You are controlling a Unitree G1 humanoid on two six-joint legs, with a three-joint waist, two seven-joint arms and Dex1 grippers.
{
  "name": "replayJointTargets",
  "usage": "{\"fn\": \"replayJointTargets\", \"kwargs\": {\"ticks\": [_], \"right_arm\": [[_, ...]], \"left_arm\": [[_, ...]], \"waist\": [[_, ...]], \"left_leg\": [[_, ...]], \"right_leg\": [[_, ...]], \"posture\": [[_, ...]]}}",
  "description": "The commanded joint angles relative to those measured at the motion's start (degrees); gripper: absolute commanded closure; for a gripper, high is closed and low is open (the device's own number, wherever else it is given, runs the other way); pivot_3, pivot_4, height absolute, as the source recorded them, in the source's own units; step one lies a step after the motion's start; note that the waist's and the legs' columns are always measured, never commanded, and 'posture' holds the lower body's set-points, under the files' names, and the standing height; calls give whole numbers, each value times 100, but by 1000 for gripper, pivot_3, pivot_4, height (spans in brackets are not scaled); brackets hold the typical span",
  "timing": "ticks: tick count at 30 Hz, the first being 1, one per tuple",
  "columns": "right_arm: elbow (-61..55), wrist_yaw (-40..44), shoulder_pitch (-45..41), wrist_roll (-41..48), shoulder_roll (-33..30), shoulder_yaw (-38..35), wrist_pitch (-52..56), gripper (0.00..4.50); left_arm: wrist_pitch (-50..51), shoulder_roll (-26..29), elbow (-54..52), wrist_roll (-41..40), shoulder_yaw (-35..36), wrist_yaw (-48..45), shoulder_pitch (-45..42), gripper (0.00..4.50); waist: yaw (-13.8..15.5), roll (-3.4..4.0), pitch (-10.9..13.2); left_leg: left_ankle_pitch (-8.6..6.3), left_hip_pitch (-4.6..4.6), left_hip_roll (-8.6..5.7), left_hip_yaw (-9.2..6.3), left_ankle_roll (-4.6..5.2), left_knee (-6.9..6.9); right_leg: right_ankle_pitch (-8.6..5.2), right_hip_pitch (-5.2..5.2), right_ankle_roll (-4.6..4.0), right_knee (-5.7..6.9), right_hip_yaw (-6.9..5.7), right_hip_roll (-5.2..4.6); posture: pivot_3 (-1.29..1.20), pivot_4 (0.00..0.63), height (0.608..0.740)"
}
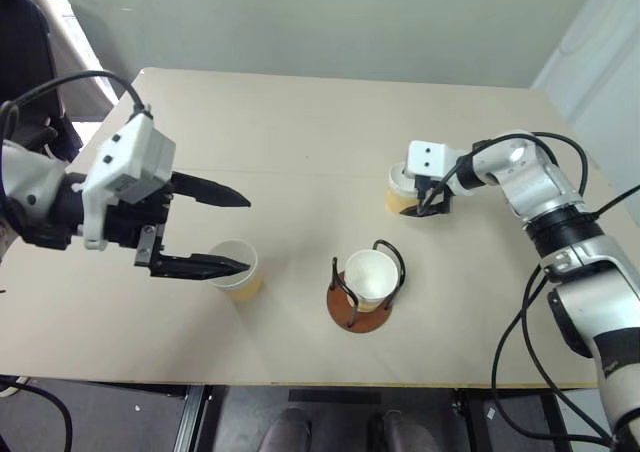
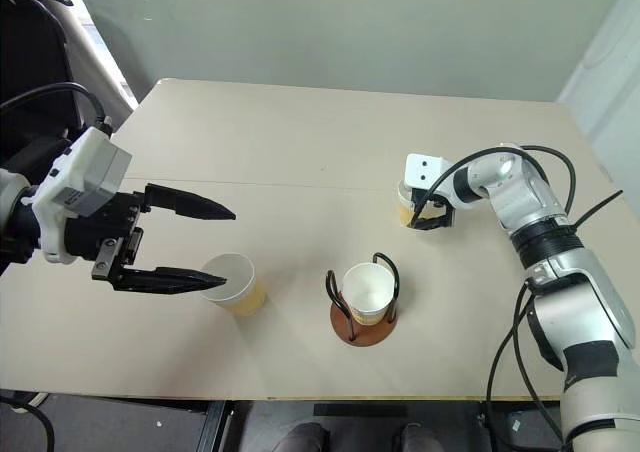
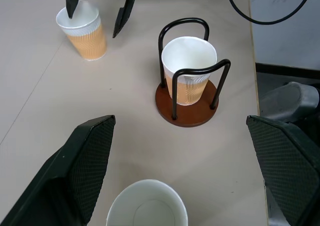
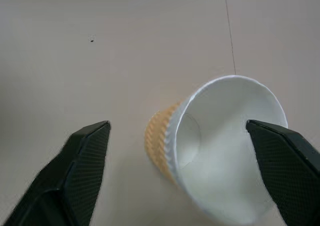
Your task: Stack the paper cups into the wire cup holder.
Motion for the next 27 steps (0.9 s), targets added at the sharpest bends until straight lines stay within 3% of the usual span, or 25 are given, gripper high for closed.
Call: {"fn": "replayJointTargets", "kwargs": {"ticks": [1,9,12,18,23,27], "right_arm": [[128,112,-181,-112,37,-122,-219,1293],[-51,295,-131,-116,-12,-280,-211,4406],[-764,606,-77,348,-126,-639,176,4458],[-3731,1121,484,1980,-427,-1589,1994,4458],[-5507,1375,625,3220,-761,-1788,3538,4458],[-6054,1523,810,3437,-1163,-1546,3829,4458]], "left_arm": [[8,129,-128,-34,264,15,26,0],[-34,121,-118,-38,215,40,6,0],[-37,131,-118,-44,226,29,-1,0],[-85,147,-72,31,206,24,22,0],[-171,84,3,89,16,3,-119,0],[-247,40,82,160,-141,-30,-242,0]], "waist": [[6,0,0],[9,0,0],[8,1,1],[2,0,0],[-15,0,0],[-22,0,0]], "left_leg": [[1,0,0,1,-1,0],[12,4,5,6,-19,2],[12,5,6,11,-20,2],[13,-5,8,44,-23,-2],[15,2,10,44,-25,7],[20,19,12,39,-26,15]], "right_leg": [[0,0,0,0,0,0],[8,1,-9,13,-7,1],[8,1,-9,14,-9,1],[7,2,-11,-3,-15,5],[7,10,-10,0,-13,6],[7,26,-10,1,-13,9]], "posture": [[0,150,740],[0,150,740],[0,150,740],[0,150,740],[0,150,740],[0,150,740]]}}
